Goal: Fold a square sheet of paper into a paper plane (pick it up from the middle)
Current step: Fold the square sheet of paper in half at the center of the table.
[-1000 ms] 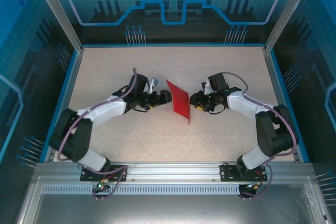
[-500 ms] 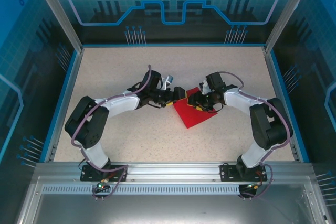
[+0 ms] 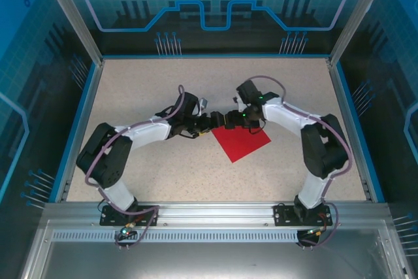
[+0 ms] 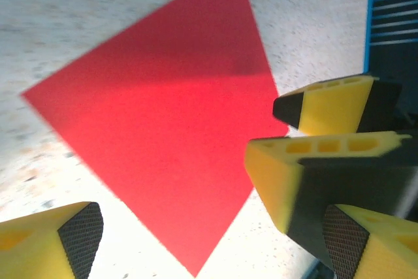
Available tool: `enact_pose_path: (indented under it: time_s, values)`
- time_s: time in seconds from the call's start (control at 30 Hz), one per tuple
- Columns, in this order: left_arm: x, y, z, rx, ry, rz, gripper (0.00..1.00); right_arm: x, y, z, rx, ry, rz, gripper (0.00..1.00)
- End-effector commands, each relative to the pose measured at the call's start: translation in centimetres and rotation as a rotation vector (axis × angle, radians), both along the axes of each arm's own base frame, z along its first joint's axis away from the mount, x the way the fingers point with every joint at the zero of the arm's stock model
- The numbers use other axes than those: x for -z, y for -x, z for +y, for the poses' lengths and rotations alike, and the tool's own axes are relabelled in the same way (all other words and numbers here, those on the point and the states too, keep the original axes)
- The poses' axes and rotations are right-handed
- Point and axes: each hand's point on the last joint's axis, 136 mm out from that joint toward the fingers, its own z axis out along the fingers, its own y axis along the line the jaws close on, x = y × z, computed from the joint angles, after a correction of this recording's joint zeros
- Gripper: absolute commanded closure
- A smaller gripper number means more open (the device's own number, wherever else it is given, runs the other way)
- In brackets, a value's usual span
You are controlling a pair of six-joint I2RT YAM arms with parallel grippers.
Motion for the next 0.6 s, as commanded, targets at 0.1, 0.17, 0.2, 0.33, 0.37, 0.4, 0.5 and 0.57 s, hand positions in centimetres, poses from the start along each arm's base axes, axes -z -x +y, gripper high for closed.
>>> enact_pose_path:
  time_s: [0.1, 0.17, 0.2, 0.33, 0.37, 0.4, 0.5, 0.57]
  values:
    - [-0.6, 0.7, 3.9, -0.122, -0.131, -0.055, 0.08, 2.7, 0.5, -1.4, -0.215, 0.234, 0.041, 0.16]
    - [-0.9, 0.9, 4.5, -0.136, -0.136, -0.07, 0.08, 2.9, 0.2, -1.5, -0.233, 0.241, 0.035, 0.14]
    - [-0.9, 1.0, 4.7, -0.138, -0.138, -0.072, 0.07, 3.1, 0.3, -1.5, -0.246, 0.247, 0.042, 0.13]
    - [-1.1, 1.2, 5.0, -0.134, -0.144, -0.078, 0.07, 4.2, 0.8, -1.5, -0.286, 0.264, 0.082, 0.01]
    - [-1.1, 1.2, 5.0, -0.131, -0.144, -0.078, 0.07, 4.7, 1.0, -1.3, -0.29, 0.256, 0.101, 0.01]
    - [-1.1, 1.2, 5.0, -0.13, -0.144, -0.078, 0.07, 5.0, 1.2, -1.2, -0.293, 0.249, 0.114, 0.01]
    - [-1.3, 1.2, 4.9, -0.125, -0.145, -0.08, 0.07, 6.5, 1.9, -1.1, -0.286, 0.234, 0.171, 0.01]
    - [-1.4, 1.3, 5.0, -0.125, -0.145, -0.08, 0.07, 7.7, 2.4, -1.5, -0.273, 0.247, 0.213, 0.03]
